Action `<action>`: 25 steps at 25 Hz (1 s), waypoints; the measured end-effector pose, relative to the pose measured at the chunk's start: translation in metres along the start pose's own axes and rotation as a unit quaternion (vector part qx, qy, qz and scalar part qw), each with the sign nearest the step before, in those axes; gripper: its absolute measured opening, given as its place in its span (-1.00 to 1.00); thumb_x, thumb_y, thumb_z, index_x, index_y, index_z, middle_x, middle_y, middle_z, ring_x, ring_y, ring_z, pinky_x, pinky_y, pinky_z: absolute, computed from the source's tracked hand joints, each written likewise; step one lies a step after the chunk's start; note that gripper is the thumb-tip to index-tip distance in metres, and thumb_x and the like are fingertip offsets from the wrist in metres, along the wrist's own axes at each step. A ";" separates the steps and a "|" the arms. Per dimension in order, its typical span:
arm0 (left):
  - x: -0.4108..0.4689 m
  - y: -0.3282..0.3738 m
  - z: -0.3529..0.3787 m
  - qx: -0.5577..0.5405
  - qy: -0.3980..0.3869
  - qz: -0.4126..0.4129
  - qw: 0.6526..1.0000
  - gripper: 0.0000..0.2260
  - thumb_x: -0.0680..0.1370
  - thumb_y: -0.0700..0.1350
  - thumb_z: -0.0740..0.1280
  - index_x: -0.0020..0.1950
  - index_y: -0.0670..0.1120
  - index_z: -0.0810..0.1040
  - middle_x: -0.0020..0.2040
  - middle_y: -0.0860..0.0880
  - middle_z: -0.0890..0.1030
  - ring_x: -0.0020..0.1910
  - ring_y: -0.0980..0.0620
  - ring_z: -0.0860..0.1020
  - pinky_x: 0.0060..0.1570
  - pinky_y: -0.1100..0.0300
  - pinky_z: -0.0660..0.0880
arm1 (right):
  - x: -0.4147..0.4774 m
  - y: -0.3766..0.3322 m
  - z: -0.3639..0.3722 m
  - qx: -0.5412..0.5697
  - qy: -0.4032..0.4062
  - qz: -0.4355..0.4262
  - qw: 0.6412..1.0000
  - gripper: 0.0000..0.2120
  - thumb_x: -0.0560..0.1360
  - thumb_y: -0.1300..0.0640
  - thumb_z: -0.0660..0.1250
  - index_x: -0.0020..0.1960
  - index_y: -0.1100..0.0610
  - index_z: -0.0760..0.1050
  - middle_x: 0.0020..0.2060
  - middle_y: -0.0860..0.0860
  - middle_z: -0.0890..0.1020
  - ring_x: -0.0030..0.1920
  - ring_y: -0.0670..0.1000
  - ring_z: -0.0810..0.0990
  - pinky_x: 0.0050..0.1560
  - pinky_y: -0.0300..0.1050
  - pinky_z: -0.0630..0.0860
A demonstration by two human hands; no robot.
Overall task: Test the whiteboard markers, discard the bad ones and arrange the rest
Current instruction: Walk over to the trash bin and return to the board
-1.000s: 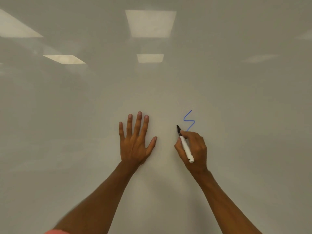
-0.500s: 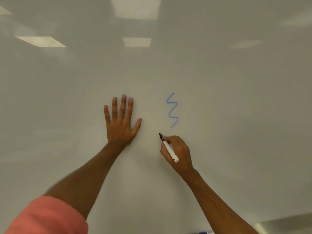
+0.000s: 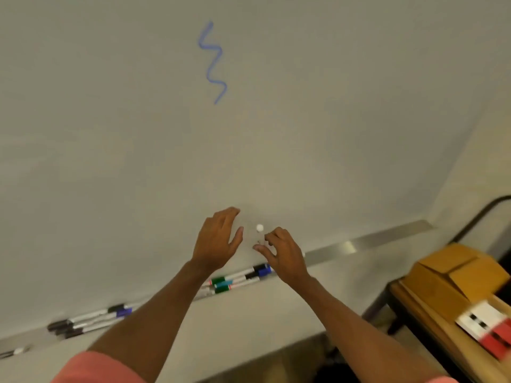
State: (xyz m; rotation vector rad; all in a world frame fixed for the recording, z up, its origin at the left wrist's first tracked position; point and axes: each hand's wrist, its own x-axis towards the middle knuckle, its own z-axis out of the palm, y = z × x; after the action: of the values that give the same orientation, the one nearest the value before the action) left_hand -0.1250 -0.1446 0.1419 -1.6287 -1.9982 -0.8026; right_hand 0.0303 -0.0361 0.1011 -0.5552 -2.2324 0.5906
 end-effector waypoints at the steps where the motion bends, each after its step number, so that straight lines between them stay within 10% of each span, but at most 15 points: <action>1: -0.017 0.010 0.022 -0.015 -0.043 -0.013 0.999 -0.61 0.55 0.06 0.14 0.25 -0.16 0.46 0.16 -0.11 0.58 0.10 -0.09 0.56 0.02 0.08 0.51 | -0.023 0.018 0.003 0.005 -0.018 0.056 0.998 -0.75 0.50 -0.05 0.33 -0.10 0.15 0.52 -0.23 -0.05 0.49 -0.21 -0.09 0.43 -0.26 -0.28 0.40; 5: -0.073 0.058 0.100 -0.062 -0.221 -0.067 0.971 -0.53 0.56 0.16 0.09 0.32 -0.12 0.40 0.23 -0.08 0.53 0.17 -0.10 0.52 0.11 0.06 0.44 | -0.110 0.093 0.009 0.009 -0.132 0.305 0.943 -0.82 0.55 0.06 0.30 -0.03 0.19 0.50 -0.18 0.09 0.59 -0.23 0.04 0.53 -0.11 0.00 0.56; 10: -0.133 0.120 0.196 -0.105 -0.368 -0.121 0.916 -0.51 0.60 0.11 0.15 0.47 -0.07 0.20 0.45 -0.04 0.31 0.40 -0.03 0.31 0.35 0.08 0.26 | -0.197 0.157 0.008 0.004 -0.184 0.511 0.840 -0.73 0.43 0.08 0.45 0.05 0.19 0.51 -0.06 0.10 0.62 -0.15 0.02 0.57 -0.15 -0.19 0.54; 25: -0.261 0.180 0.399 -0.103 -0.524 -0.066 0.843 -0.46 0.61 0.07 0.17 0.48 -0.19 0.16 0.45 -0.16 0.28 0.43 -0.11 0.25 0.38 0.05 0.22 | -0.360 0.329 0.073 -0.105 -0.347 0.645 0.673 -0.66 0.51 0.22 0.34 0.24 0.25 0.35 0.20 0.21 0.42 0.15 0.24 0.49 0.11 0.09 0.50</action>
State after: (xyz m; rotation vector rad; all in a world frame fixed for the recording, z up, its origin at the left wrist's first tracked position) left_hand 0.1160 -0.0388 -0.2942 -2.3939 -2.8135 -0.0971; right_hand 0.2683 0.0108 -0.3284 -2.4557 -2.2123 1.4007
